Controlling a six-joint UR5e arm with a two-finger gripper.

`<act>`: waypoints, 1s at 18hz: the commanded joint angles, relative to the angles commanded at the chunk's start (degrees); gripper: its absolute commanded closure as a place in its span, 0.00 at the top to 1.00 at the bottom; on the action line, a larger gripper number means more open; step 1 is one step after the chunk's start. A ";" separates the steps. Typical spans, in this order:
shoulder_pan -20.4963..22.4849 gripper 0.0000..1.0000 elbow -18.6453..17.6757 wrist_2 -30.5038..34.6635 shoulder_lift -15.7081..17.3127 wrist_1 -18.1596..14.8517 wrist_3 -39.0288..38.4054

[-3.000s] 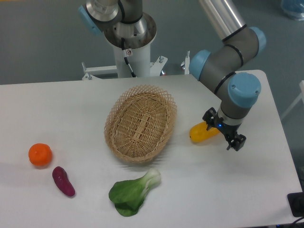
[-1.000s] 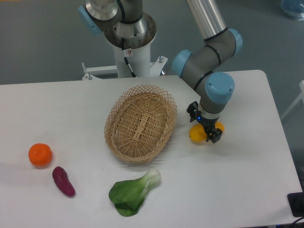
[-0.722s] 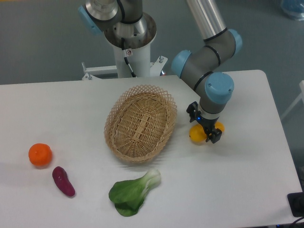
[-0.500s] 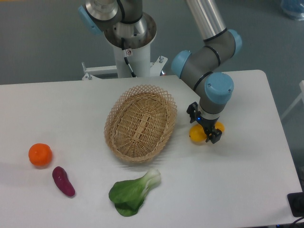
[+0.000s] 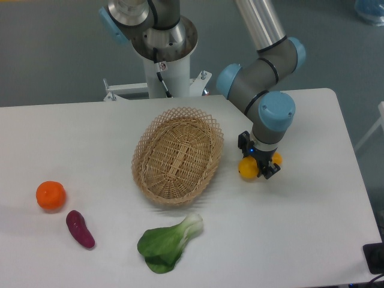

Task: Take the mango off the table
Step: 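Close the gripper fingers on the yellow mango, then lift the held mango up off the table and away from the basket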

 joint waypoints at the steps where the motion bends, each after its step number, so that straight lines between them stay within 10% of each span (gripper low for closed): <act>1: -0.09 0.45 0.17 0.00 0.00 0.00 -1.31; 18: 0.00 0.45 4.48 0.00 0.35 -0.26 -2.64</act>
